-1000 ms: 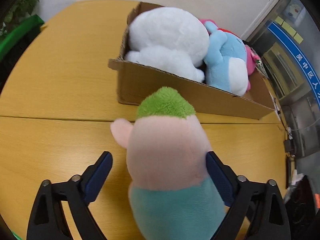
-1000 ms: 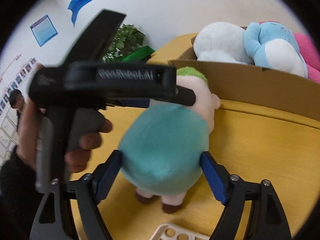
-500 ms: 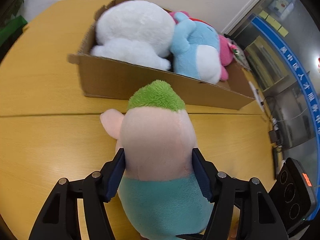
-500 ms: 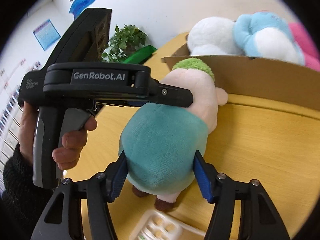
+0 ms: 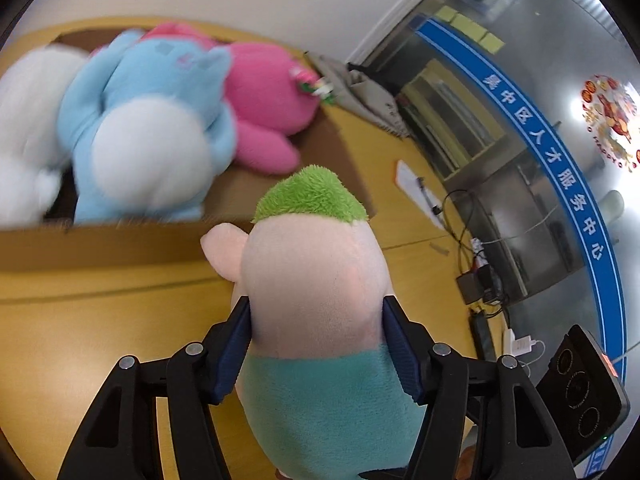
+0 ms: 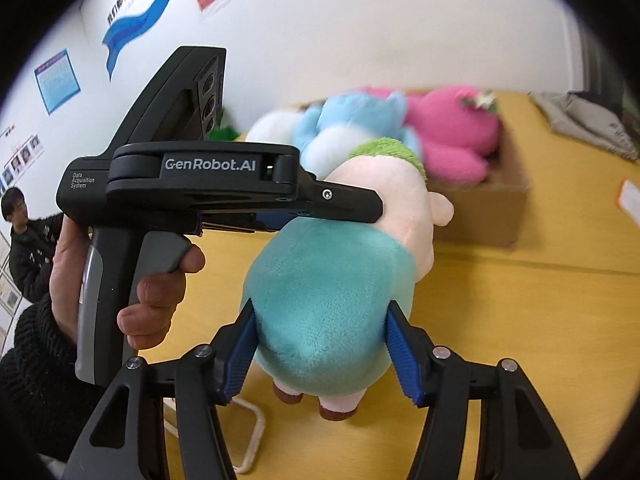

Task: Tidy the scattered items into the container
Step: 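Lift the pink-and-teal plush with both grippers and carry it over the box, then lower the plush into the box beside the blue bear and open both grippers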

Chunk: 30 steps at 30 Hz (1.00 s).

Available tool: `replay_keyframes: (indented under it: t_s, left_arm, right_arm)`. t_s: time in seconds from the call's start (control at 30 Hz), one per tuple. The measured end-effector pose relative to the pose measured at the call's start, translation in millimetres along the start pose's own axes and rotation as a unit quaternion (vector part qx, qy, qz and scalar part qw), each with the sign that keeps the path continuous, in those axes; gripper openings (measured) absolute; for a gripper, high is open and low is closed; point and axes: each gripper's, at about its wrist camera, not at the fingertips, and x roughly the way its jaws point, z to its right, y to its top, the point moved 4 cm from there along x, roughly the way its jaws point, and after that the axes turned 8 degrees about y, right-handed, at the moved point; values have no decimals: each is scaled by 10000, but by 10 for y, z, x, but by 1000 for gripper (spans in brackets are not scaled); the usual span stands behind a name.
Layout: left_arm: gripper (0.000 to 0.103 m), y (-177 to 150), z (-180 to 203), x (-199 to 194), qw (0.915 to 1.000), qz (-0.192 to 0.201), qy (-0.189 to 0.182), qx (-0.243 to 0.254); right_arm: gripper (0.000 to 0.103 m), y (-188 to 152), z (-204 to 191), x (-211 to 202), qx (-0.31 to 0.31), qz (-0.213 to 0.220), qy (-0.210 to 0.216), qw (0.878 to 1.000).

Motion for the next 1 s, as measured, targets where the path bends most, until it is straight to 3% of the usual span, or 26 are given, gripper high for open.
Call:
replay_keyframes:
  t_s: [0.1,0.23,0.4,0.53,0.63,0.77,0.9,1.0]
  left_arm:
    - [67,330,194,-143,9993,265,54,250]
    - [67,864,395,-252,9964,583,226,580]
    - [67,1449,365,-162,9939,750,408,699]
    - [67,1695,216,138,9948,654,440,649]
    - [67,1769,-16,487,9969,455,394,503]
    - [67,1658,-373,1121,9986,-161,448,217]
    - [68,1483,-269,1255,9941,-202,626,858]
    - [69,1422,-239,1264,9946,-271,638,770]
  right_arm:
    - [59,204,47,-251,-259,369,-49,9990]
    - [59,738,142,-321,-566,698,-37,9959]
    - [59,1302,391,-228,-693,750,-17,9948]
    - [59,1468,596,-82,-607,655,-1,9960]
    - [59,1487,849,172,-462,584,2,9972]
    - [60,1295,1234,668,-303,180,-37,9994]
    - [60,964,1406,983,-265,-380,-253,9986]
    - [60,853,1417,978,-280,-459,-296,9981]
